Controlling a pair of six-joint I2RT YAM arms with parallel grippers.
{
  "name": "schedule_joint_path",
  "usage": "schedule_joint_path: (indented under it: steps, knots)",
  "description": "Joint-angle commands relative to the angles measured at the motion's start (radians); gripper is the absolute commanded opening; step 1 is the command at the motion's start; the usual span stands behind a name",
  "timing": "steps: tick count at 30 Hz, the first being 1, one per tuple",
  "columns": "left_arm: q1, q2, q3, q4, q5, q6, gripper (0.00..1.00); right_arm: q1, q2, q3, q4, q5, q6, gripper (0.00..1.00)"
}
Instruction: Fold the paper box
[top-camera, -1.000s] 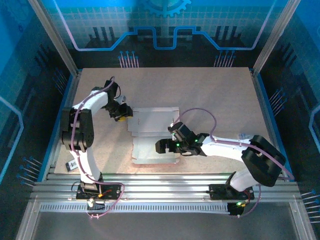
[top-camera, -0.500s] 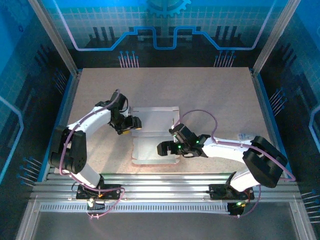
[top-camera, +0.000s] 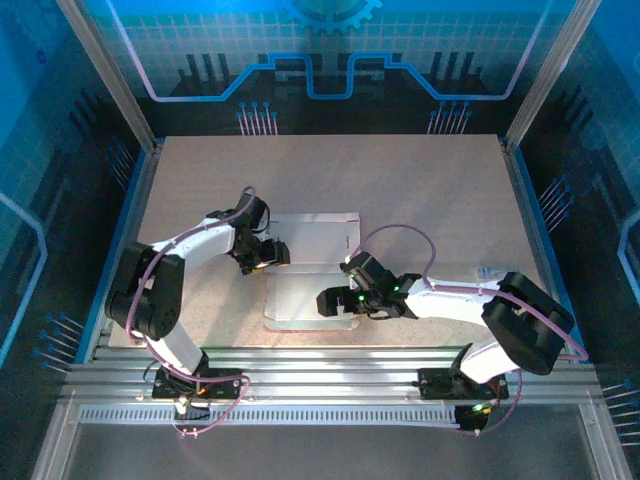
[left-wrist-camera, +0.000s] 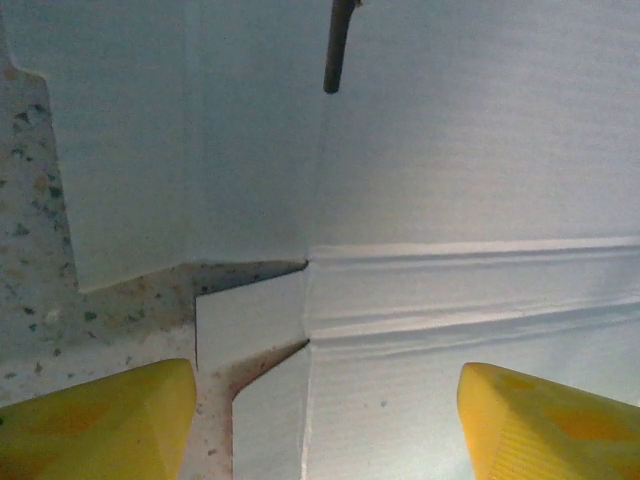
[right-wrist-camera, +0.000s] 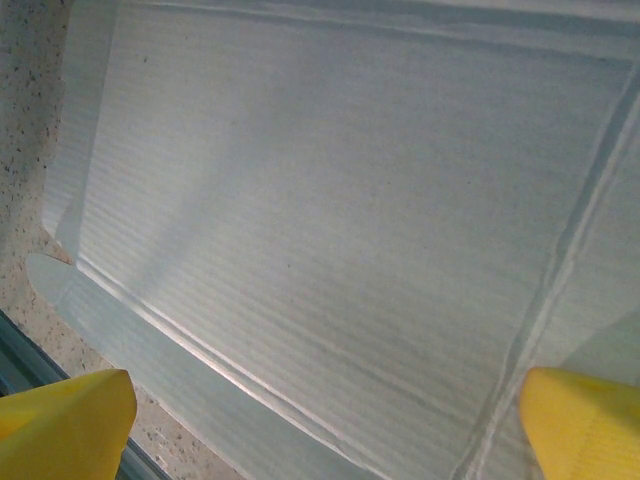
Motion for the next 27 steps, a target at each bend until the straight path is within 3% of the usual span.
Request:
schedule_joint_path:
  steps: [1, 7, 15, 27]
  knots:
    - [-0.011, 0.018, -0.012, 0.011, -0.044, -0.018, 0.7, 0.006, 0.01, -0.021, -0.003, -0.004, 0.014, 1.0]
    - [-0.02, 0.023, -0.006, 0.009, -0.054, -0.021, 0.7, 0.007, 0.017, -0.021, 0.004, -0.003, 0.014, 1.0]
    - [-0.024, -0.007, -0.015, 0.06, 0.056, -0.033, 0.67, 0.007, 0.023, -0.026, 0.011, -0.004, 0.016, 1.0]
    - [-0.05, -0.018, -0.019, 0.125, 0.104, -0.014, 0.65, 0.009, 0.049, -0.027, 0.027, -0.011, 0.018, 1.0]
